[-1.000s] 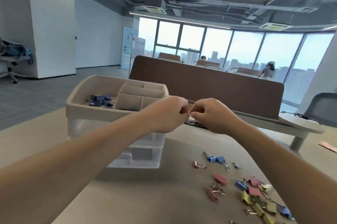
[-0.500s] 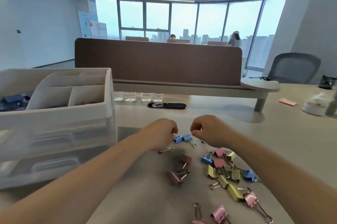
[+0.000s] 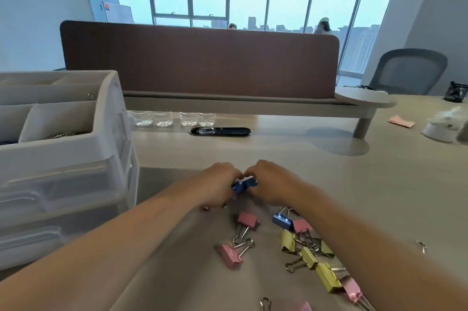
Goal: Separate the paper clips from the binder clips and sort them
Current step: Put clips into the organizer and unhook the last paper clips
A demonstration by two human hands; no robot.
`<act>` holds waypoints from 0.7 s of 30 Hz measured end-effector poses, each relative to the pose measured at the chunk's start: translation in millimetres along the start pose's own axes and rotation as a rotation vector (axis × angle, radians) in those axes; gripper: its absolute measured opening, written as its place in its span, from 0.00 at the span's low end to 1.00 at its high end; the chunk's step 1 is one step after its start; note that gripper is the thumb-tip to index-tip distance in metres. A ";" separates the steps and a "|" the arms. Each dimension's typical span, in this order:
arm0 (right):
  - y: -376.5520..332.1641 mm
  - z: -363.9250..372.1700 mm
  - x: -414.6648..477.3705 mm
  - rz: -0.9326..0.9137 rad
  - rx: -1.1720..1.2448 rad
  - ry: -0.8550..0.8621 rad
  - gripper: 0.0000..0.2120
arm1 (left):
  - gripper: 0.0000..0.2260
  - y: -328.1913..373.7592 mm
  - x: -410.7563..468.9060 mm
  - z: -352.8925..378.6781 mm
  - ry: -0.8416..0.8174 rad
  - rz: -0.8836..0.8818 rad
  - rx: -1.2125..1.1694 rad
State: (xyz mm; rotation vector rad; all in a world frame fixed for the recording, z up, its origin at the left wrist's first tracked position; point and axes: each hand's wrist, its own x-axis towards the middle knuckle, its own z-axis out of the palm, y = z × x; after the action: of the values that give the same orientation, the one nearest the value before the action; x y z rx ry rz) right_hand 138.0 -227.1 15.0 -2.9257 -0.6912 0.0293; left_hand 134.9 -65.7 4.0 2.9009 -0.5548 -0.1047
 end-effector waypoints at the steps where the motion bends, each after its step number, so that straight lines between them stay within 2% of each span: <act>1: 0.5 1.0 0.4 -0.001 -0.010 0.008 0.11 | 0.11 -0.8 1.3 1.1 0.016 0.012 -0.015; 3: 1.7 3.3 -0.4 0.001 -0.019 0.026 0.10 | 0.07 -1.2 1.2 2.7 0.045 0.016 -0.041; 8: 4.5 2.4 -10.6 0.008 0.005 0.072 0.09 | 0.10 7.3 -6.3 -0.2 0.085 0.001 -0.004; 13: 19.3 -15.4 -30.5 0.061 0.178 0.179 0.10 | 0.07 18.2 -17.1 -9.5 0.144 -0.039 -0.173; 17: 37.7 -27.4 -54.6 0.110 0.259 0.190 0.09 | 0.08 41.8 -24.0 -13.3 0.101 -0.034 -0.243; 21: 57.6 -31.4 -77.7 0.150 0.198 0.177 0.08 | 0.13 69.2 -20.5 -11.8 -0.021 -0.053 -0.271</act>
State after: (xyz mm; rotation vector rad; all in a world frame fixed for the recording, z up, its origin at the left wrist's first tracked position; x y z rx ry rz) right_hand 95.7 -316.8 37.4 -2.7411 -0.4153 -0.1362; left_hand 92.2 -119.3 29.7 2.6529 -0.4304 -0.2013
